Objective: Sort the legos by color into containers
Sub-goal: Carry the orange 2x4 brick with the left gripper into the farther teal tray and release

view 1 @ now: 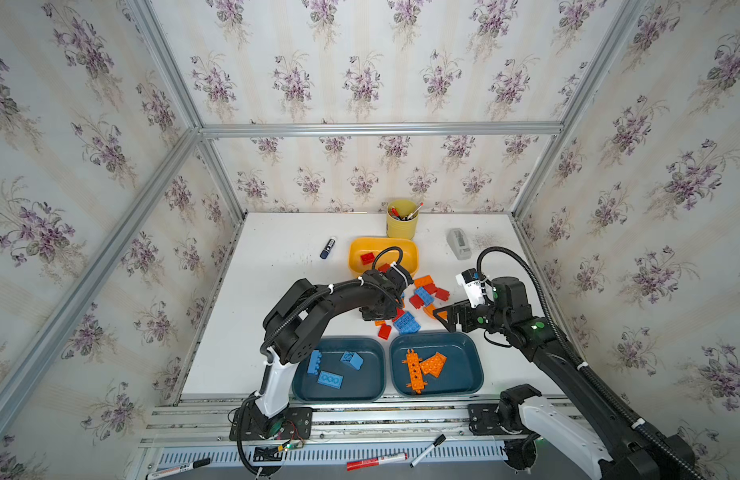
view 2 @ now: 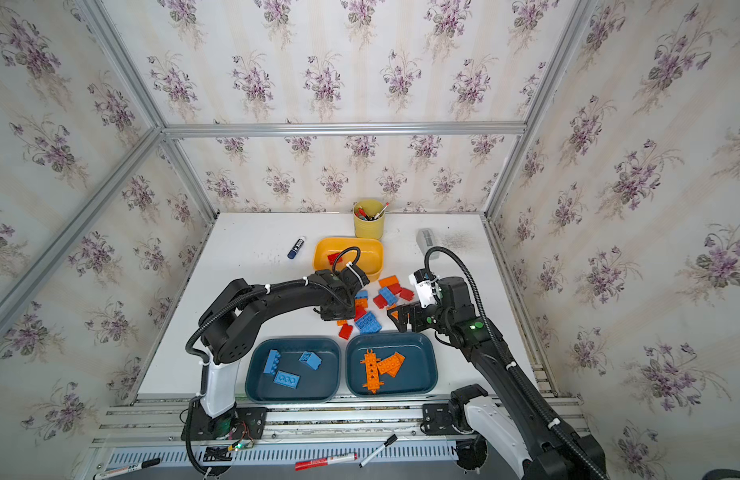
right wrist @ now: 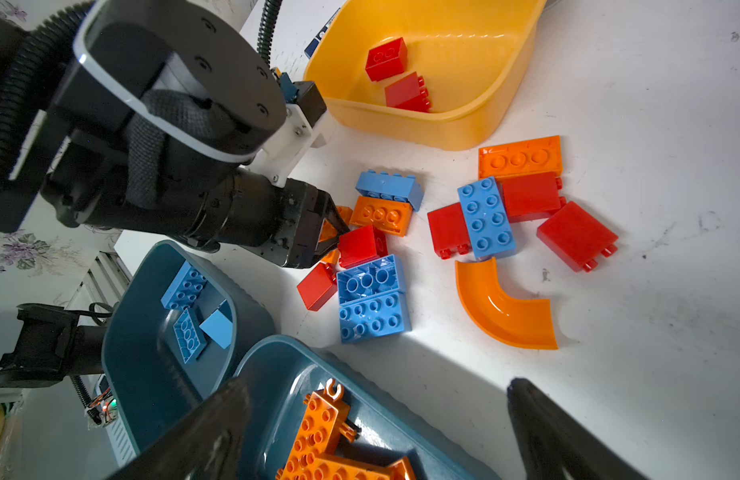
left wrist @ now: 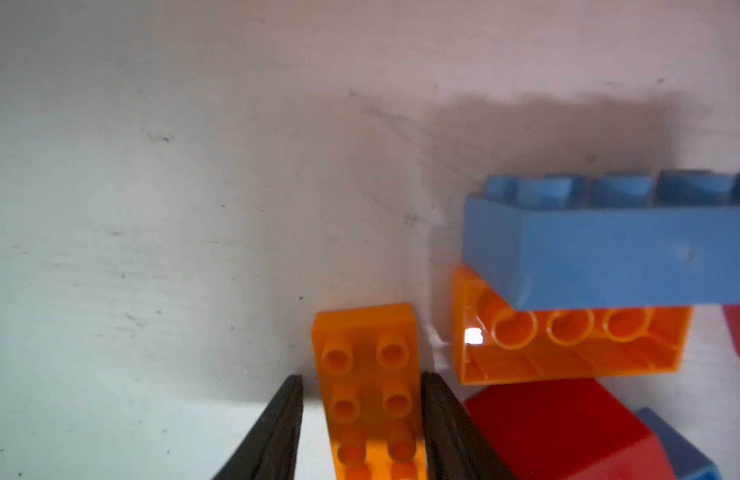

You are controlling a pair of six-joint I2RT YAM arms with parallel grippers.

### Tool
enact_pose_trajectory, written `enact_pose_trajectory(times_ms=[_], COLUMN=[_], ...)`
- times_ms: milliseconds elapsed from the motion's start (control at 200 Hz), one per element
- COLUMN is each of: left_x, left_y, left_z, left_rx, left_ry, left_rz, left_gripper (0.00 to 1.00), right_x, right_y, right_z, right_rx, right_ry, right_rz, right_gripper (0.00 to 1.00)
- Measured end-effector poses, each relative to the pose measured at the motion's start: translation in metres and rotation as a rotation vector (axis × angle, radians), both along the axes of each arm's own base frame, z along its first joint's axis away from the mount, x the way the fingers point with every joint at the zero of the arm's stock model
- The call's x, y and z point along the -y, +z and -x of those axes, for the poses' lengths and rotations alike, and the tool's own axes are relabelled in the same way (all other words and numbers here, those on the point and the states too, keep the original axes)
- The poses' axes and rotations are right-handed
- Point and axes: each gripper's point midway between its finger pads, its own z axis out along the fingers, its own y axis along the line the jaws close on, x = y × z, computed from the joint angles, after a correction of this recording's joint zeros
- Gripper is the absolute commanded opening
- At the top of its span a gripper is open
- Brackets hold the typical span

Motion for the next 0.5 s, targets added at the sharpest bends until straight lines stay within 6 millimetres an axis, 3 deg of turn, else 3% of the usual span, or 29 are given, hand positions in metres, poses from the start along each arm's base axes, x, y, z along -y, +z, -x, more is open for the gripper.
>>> enact_pose_trajectory(times_ms=[190,360,500], left_x=[-0.001,-0.009,-0.009], left_y=[0.001,0.011,0.048], left_z=[-0.001,0.003,-0.005], left_rx=[0.017,0.011,0.076], left_ry=[0.014,0.008,-0.017], left_rz=[-0.022,-0.057,-0.033], left_gripper=[0.21,0.20,0.21], right_x=[0.000,0.000,0.000], right_y=[0.001,0.001,0.001], right_z=[-0.001,0.000,0.000], right_rx=[0.008,0.010,0.012], right_ry=[-0.001,-0.001,-0.001], right_rz=[-0.002,-0.003,-0.003], right_gripper=[1.00,1.00,1.00])
